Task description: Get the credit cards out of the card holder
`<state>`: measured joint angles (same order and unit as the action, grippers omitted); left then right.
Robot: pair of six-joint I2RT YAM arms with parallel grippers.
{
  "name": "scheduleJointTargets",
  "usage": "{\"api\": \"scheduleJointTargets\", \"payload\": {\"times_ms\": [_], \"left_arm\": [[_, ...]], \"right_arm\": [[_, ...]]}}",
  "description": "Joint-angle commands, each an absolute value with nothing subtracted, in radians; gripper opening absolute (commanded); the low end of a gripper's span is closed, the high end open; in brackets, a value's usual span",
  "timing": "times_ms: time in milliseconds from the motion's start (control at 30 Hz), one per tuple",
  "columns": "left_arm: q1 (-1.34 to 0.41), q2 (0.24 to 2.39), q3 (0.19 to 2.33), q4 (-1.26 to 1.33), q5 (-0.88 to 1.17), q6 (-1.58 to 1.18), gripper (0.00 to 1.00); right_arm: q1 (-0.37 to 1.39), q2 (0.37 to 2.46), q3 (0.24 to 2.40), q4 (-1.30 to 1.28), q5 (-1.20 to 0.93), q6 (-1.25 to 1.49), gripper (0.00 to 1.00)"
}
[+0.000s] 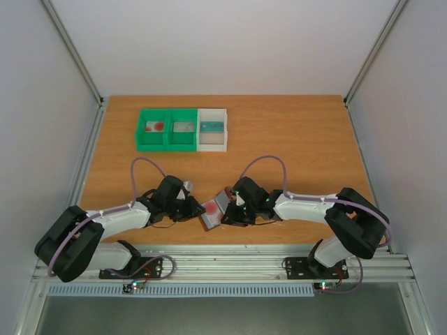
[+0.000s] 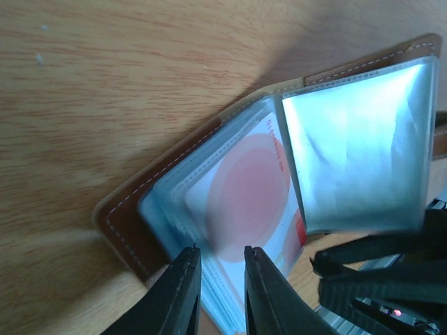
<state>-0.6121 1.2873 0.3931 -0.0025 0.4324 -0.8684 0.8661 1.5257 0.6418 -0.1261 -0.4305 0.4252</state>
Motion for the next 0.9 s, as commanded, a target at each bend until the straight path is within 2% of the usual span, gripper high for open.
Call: {"api": "scheduleJointTargets", "payload": {"times_ms": [0,233,567,867], "left_arm": [[-0.614,1.286,0.386,0.087,0.433,-0.869,0.19],[-0.613,1.308,0.392,0.049,0.369,-0.826,0.16],[-0.612,1.345,0.405,0.045,0.322,-0.792,0.16],[-0.604,1.405,0.431,0.078,0.321,-0.785,0.15]], "right_arm": [[0.876,1.430,0.687,-0.207,-0.408,0.437,0.22],[0.875,1.347,0.824,-0.384,-0.359,0.321,0.26],[0.858,1.597,1.064,-0.509,-0.260,0.079,0.27],[0.816,1.678,1.013,-0.486,-0.214,0.049,0.25]]}}
